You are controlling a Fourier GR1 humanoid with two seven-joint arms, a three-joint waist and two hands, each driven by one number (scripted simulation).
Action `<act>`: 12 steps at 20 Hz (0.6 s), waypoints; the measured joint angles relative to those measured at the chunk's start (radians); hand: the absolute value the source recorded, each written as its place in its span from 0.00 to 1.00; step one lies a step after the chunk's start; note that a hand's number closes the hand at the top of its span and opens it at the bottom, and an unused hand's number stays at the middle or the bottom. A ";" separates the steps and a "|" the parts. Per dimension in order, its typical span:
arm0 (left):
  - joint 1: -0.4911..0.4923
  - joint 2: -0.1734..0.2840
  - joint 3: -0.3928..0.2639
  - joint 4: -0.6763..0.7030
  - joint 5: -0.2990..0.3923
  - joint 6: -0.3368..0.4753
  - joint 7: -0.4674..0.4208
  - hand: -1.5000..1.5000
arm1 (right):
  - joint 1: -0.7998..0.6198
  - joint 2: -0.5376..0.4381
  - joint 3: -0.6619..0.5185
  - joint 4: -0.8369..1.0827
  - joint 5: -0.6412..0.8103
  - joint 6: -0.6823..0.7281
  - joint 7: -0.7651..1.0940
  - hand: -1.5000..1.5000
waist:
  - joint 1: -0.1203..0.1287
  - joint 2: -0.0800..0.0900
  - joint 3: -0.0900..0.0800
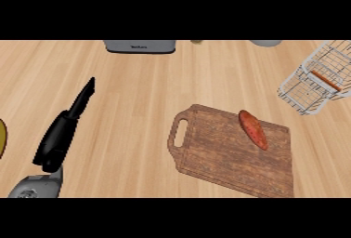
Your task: Pick the cupcake from the cutting board and place it in the tiered basket
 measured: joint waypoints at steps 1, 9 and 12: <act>0.005 -0.006 -0.005 0.002 -0.004 0.003 -0.004 0.50 | -0.041 0.010 0.022 0.014 0.000 0.000 0.029 1.00 | 0.002 0.000 0.000; 0.016 0.000 0.006 -0.009 0.005 -0.014 -0.016 0.50 | -0.279 0.132 0.180 0.266 0.095 -0.087 0.030 1.00 | 0.014 0.004 0.001; 0.007 -0.002 0.004 0.004 -0.005 -0.011 -0.027 0.50 | -0.340 0.183 0.202 0.390 0.135 -0.157 -0.006 1.00 | 0.019 0.008 0.001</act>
